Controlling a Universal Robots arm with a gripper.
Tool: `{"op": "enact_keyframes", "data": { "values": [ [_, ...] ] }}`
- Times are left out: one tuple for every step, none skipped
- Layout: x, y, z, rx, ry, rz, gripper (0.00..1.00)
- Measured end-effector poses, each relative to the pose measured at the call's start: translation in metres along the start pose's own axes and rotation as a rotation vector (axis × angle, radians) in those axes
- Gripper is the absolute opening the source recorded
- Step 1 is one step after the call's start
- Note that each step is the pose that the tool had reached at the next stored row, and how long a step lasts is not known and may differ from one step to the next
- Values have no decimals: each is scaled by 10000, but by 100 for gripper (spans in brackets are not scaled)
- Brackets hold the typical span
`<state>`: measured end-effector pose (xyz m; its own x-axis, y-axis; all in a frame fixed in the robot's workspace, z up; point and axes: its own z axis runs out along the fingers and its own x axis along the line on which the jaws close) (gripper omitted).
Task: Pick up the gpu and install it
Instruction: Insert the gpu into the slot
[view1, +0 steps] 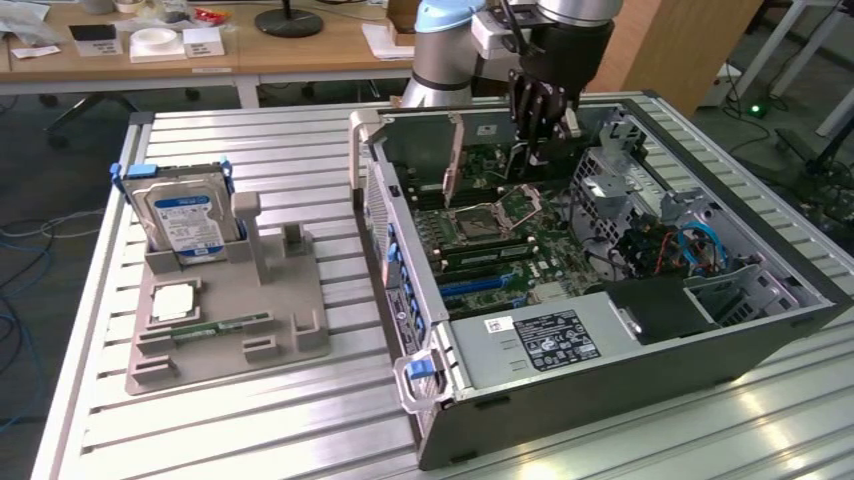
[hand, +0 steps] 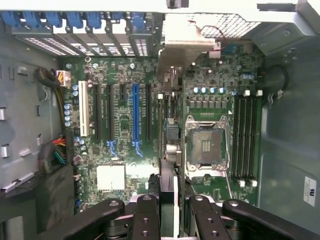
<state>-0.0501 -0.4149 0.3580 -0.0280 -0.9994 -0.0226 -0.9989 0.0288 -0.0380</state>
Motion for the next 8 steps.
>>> {"op": "enact_keyframes", "data": {
  "values": [
    [22, 0, 1, 1, -1, 8, 27],
    [41, 1, 3, 1, -1, 16, 27],
    [46, 12, 10, 4, -2, 35, 27],
    [47, 32, 17, 3, -1, 53, 27],
    [48, 63, 20, 2, 2, 67, 27],
    [49, 88, 25, 3, 2, 86, 27],
    [49, 106, 31, 4, 3, 110, 27],
    [50, 120, 42, 3, 5, 133, 27]
  ]
}}
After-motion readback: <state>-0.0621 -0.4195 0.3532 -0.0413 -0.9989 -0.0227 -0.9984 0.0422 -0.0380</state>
